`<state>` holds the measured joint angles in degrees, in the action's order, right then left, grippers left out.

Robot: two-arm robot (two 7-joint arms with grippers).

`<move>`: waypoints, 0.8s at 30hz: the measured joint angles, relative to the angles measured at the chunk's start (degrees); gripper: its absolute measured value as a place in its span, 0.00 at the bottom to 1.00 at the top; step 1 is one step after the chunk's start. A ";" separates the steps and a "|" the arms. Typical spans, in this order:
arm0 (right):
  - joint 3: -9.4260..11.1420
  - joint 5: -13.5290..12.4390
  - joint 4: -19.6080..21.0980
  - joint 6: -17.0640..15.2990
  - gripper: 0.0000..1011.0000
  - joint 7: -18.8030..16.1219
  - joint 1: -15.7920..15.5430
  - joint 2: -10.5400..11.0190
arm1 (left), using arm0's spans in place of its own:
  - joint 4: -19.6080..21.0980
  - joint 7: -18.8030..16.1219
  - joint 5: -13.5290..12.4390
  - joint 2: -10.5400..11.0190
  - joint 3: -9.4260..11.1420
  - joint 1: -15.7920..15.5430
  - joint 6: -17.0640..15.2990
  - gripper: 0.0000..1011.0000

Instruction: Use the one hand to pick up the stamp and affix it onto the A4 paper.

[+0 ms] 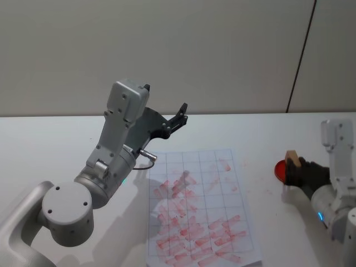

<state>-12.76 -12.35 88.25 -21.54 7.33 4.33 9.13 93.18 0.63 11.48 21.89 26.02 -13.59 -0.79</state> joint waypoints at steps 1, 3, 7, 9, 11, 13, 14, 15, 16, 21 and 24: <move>0.02 -0.01 0.31 0.17 0.21 -0.12 -0.01 0.01 | 0.00 0.00 0.00 0.00 0.00 0.00 0.00 0.99; 0.06 0.00 1.44 0.53 0.21 -0.45 -0.03 0.02 | 0.00 0.00 0.00 0.00 0.00 0.00 0.00 0.99; 0.01 0.31 3.32 1.04 0.21 -1.39 0.00 -0.01 | 0.00 0.00 0.00 0.00 0.00 0.00 0.00 0.99; -0.20 0.67 4.45 1.20 0.21 -2.06 0.12 -0.17 | 0.00 0.00 0.00 0.00 0.00 0.00 0.00 0.99; -0.39 0.93 5.09 1.23 0.21 -2.67 0.22 -0.33 | 0.00 0.00 0.00 0.00 0.00 0.00 0.00 0.99; -0.72 1.27 5.91 1.18 0.21 -3.39 0.43 -0.64 | 0.00 0.00 0.00 0.00 0.00 0.00 0.00 0.99; -0.82 1.39 6.09 1.10 0.21 -3.63 0.50 -0.74 | 0.00 0.00 0.00 0.00 0.00 0.00 0.00 0.99; -1.07 1.66 6.38 0.82 0.21 -4.15 0.64 -1.00 | 0.00 0.00 0.00 0.00 0.00 0.00 0.00 0.99; -1.19 1.75 6.47 0.70 0.21 -4.31 0.72 -1.13 | 0.00 0.00 0.00 0.00 0.00 0.00 0.00 0.99; -2.33 2.77 6.26 -0.78 0.21 -6.13 1.51 -2.39 | 0.00 0.00 0.00 0.00 0.00 0.00 0.00 0.99; -3.06 3.49 5.07 -1.41 0.21 -6.95 2.14 -3.25 | 0.00 0.00 0.00 0.00 0.00 0.00 0.00 0.99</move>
<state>-15.83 -8.87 93.32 -22.95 0.38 6.47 5.88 93.18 0.63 11.48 21.89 26.03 -13.59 -0.80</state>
